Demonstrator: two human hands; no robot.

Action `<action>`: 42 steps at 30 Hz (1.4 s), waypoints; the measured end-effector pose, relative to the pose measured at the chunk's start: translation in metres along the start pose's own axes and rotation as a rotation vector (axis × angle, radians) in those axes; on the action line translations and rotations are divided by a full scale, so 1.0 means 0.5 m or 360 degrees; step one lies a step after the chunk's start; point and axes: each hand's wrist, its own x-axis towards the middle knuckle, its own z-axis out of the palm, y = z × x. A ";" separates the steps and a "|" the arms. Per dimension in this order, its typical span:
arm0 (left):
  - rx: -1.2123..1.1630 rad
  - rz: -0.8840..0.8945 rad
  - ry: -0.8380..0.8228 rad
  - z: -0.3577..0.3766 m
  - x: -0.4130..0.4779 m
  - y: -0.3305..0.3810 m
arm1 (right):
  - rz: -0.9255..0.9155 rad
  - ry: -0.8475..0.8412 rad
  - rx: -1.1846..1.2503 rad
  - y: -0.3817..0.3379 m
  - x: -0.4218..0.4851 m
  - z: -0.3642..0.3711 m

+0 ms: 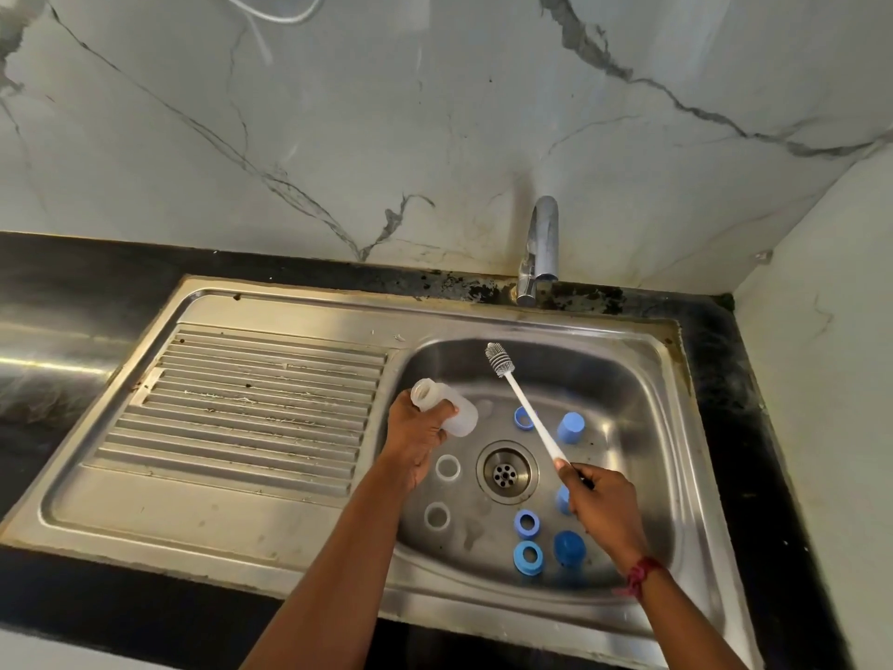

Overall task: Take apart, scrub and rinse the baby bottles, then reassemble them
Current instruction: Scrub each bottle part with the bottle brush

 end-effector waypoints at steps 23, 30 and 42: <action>0.1685 0.0393 -0.0001 0.000 0.101 -0.061 | 0.0276 -0.0065 -0.0205 0.020 -0.034 0.036; 0.1809 0.0344 -0.0002 0.004 0.164 -0.109 | 0.0337 -0.0065 -0.0277 0.022 -0.021 0.044; 0.1974 0.0264 -0.0090 0.012 0.221 -0.115 | 0.0456 0.0043 -0.0271 0.032 -0.002 0.039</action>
